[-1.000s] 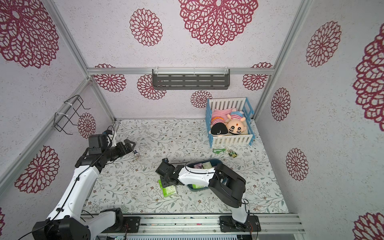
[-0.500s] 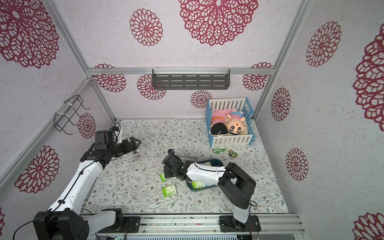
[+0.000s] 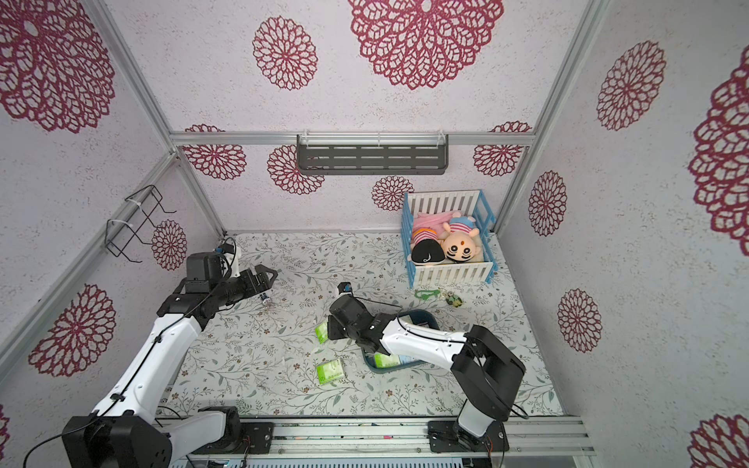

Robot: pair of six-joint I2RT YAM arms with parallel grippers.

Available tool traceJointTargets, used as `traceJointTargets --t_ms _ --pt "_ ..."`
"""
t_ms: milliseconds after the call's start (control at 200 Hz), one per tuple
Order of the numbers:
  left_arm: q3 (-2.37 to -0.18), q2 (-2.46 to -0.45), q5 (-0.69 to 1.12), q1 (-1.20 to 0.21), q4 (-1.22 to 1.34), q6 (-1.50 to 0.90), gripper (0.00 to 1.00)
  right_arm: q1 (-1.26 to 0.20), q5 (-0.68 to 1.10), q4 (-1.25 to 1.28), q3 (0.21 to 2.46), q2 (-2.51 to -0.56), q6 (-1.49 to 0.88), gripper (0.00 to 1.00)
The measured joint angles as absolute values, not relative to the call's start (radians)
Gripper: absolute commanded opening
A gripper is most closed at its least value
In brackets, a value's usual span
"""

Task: Put the pocket tissues into the storage box
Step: Place the pocket tissues in the storage box.

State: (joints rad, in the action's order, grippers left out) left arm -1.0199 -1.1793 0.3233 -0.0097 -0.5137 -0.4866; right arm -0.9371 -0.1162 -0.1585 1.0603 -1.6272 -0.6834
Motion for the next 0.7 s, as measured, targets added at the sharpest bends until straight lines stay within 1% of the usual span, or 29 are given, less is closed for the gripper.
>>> traceJointTargets --t_ms 175,350,455,565,701 --pt "-0.999 -1.104 0.328 -0.020 -0.487 -0.498 0.97 -0.930 -0.171 -0.141 1.015 -1.583 -0.697 0.00" --pt "-0.999 -1.102 0.342 -0.056 -0.447 -0.501 0.97 -0.892 -0.257 -0.211 0.956 -1.411 -0.720 0.00" --pt "-1.017 -1.143 0.350 -0.163 -0.430 -0.506 0.97 -0.834 -0.330 -0.279 0.941 -1.290 -0.750 0.00" --pt "-1.029 -1.178 0.354 -0.290 -0.368 -0.522 0.97 -0.776 -0.418 -0.380 0.873 -1.125 -0.811 0.00" --pt "-1.032 -1.209 0.368 -0.349 -0.299 -0.545 0.97 -0.736 -0.535 -0.559 0.815 -0.979 -0.915 0.00"
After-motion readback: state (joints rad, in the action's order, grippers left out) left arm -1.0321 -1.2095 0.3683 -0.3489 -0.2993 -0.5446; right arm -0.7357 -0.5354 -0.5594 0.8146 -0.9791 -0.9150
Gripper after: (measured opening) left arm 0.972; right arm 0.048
